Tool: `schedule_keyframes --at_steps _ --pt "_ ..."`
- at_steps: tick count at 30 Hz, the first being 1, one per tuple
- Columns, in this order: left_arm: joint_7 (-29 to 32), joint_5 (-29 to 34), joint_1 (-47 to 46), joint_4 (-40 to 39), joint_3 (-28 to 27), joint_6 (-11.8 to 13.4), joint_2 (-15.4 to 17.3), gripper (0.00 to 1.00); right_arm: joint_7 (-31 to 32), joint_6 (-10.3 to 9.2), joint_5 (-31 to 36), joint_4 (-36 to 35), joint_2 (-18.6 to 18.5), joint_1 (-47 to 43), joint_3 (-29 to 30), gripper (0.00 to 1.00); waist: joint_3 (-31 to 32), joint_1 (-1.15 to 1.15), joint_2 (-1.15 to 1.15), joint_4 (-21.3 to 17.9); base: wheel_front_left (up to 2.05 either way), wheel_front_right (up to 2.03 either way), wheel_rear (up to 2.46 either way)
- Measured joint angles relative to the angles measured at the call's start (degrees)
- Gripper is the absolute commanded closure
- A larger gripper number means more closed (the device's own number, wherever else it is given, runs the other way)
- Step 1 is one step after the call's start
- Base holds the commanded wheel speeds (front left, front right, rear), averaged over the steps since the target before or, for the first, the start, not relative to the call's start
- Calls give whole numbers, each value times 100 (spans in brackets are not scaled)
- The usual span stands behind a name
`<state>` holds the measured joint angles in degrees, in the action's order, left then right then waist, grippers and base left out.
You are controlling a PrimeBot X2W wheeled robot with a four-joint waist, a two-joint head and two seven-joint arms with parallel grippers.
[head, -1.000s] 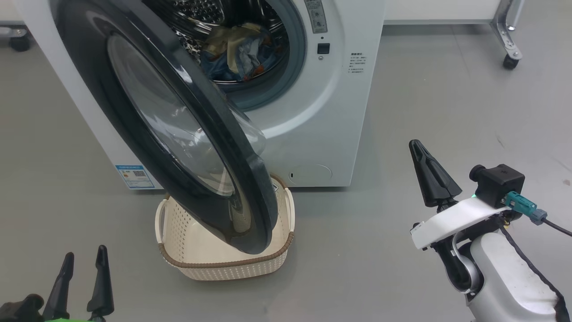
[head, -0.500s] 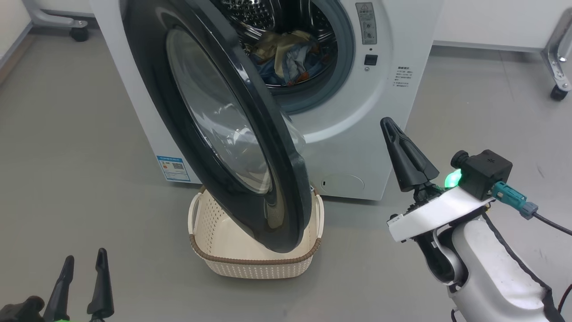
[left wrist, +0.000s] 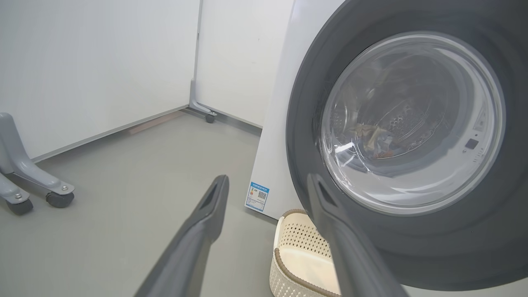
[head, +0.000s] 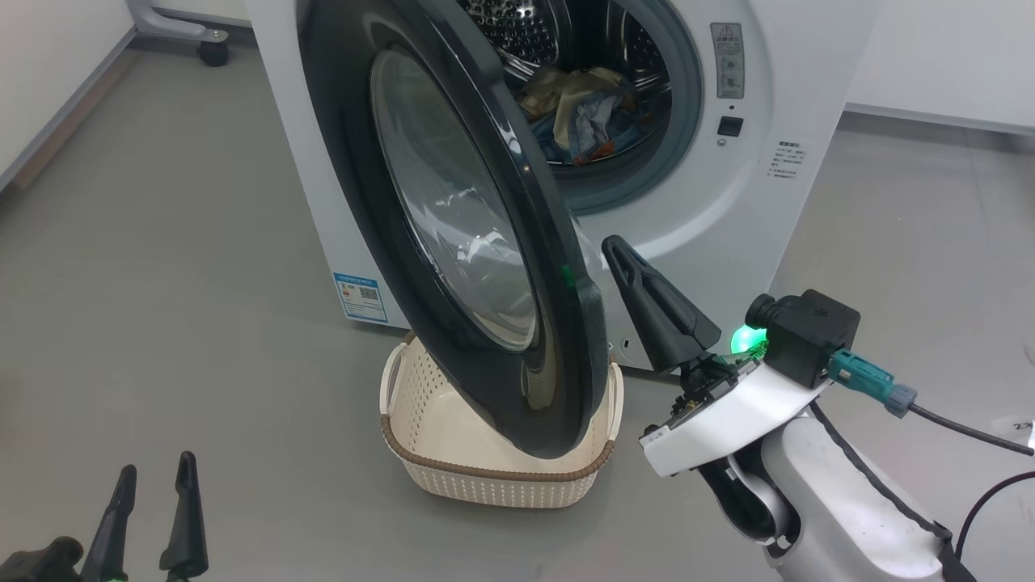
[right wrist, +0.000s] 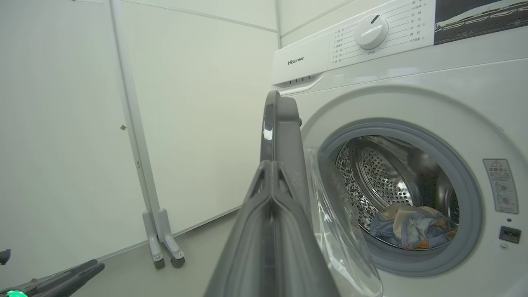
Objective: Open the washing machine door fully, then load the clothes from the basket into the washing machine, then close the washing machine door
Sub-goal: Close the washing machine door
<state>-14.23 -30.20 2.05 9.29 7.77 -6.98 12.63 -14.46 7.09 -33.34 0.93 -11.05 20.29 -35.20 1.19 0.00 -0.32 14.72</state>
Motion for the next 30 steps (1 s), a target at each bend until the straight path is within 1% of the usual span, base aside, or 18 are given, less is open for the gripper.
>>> schedule_keyframes --at_steps 4,12,22,30 --pt "0 0 1 3 13 0 0 0 0 0 -2 54 -79 -2 -279 100 5 0 0 133 0 0 0" --pt "0 -1 1 12 18 0 -3 0 0 0 -48 439 -250 -7 -683 100 -11 0 0 402 0 0 0" --pt "0 -21 0 2 -9 0 -12 0 10 0 -221 1055 -388 -9 -809 100 -110 0 0 688 0 0 0" --pt "0 -62 -3 -55 -51 0 -23 0 59 0 -358 1403 -382 5 -928 100 -304 0 0 809 0 0 0"
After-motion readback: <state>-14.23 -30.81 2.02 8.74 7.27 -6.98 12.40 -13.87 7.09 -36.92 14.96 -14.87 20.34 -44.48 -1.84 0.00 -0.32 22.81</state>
